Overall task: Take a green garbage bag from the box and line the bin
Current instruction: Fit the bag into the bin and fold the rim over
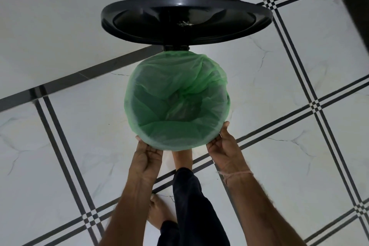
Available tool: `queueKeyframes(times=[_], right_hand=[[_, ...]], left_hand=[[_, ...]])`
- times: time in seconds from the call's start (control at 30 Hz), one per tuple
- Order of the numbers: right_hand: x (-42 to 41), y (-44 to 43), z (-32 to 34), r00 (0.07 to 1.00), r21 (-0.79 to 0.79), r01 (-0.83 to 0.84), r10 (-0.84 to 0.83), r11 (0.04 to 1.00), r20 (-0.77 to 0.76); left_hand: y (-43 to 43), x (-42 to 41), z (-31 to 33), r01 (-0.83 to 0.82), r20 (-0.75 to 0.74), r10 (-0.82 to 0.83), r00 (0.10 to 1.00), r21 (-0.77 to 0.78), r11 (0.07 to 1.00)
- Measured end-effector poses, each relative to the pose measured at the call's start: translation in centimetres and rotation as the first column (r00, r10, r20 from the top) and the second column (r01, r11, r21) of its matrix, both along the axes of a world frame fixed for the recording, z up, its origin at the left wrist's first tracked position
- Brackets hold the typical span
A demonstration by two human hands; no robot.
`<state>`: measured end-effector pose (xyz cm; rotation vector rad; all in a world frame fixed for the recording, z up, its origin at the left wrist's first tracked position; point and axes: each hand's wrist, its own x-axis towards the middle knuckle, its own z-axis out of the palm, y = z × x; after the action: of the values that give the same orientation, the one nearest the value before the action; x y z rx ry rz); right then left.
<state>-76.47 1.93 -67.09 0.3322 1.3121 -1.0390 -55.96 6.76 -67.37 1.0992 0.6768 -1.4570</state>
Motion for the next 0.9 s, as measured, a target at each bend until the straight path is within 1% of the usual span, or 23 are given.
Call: queueKeyframes(times=[0.07,0.13,0.23,0.33,0.43,0.5,0.57,0.73,0.83,0.9], right_hand=[[0.0,0.1,-0.5,1.000,-0.022,0.009,-0.008,1.000,0.006],[-0.1,0.0,-0.7,1.000,-0.031,0.012,-0.012,0.999,0.011],[0.2,0.0,-0.2,1.000,-0.009,-0.004,0.004,1.000,-0.012],[0.3,0.4,0.5,0.997,0.087,-0.057,0.061,0.995,-0.053],[0.0,0.6,1.2,0.995,0.136,-0.088,0.094,0.987,-0.044],[-0.1,0.5,1.3,0.998,0.129,-0.057,0.057,0.990,0.004],[-0.1,0.3,0.7,0.998,0.104,-0.034,0.029,0.994,0.049],[0.3,0.6,-0.8,0.997,0.013,0.005,-0.006,1.000,0.081],[0.6,0.8,-0.2,0.998,-0.006,0.000,0.001,1.000,0.063],[0.9,0.8,0.2,1.000,0.012,-0.022,0.022,1.000,-0.004]], left_hand=[[-0.3,-0.1,-0.6,0.034,0.006,-0.034,0.999,0.026,0.999],[-0.5,-0.2,-0.6,0.066,0.011,-0.067,0.998,0.102,0.993],[-0.4,-0.2,-0.1,0.071,-0.024,-0.068,0.997,0.178,0.981],[-0.4,0.0,0.0,0.060,0.030,-0.065,0.997,0.161,0.985],[-0.1,0.5,0.2,-0.019,0.057,0.012,0.998,0.121,0.992],[-0.1,0.9,0.6,-0.014,0.038,0.011,0.999,0.093,0.996],[-0.2,1.2,0.5,0.025,0.015,-0.026,1.000,0.079,0.997],[-0.2,1.2,-0.4,0.106,-0.001,-0.106,0.994,0.038,0.994],[-0.3,1.2,-0.1,0.149,0.041,-0.150,0.988,0.022,0.989],[-0.3,1.1,0.1,0.185,0.097,-0.189,0.977,0.041,0.982]])
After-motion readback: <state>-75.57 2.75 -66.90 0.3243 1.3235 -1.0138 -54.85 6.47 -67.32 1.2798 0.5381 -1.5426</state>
